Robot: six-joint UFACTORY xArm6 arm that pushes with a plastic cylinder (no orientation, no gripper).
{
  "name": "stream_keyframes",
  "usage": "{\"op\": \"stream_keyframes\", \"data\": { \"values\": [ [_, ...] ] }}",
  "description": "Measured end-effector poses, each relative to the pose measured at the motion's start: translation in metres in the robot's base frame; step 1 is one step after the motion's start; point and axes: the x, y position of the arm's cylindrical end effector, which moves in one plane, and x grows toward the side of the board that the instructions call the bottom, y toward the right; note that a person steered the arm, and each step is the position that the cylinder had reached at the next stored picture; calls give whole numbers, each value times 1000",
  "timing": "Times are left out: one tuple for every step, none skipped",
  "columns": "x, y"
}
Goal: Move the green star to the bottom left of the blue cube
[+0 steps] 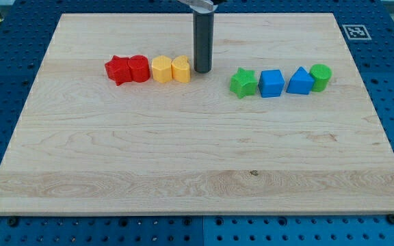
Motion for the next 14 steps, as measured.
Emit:
{"op": "stream_keyframes", "data": {
  "values": [
    [0, 1],
    [0, 2],
    [2, 14],
    [2, 24],
    [3, 24],
    [20, 28],
    [23, 28],
    [23, 28],
    [23, 40],
    [23, 51],
    [23, 51],
    [32, 52],
    [41, 57],
    [43, 57]
  ]
}}
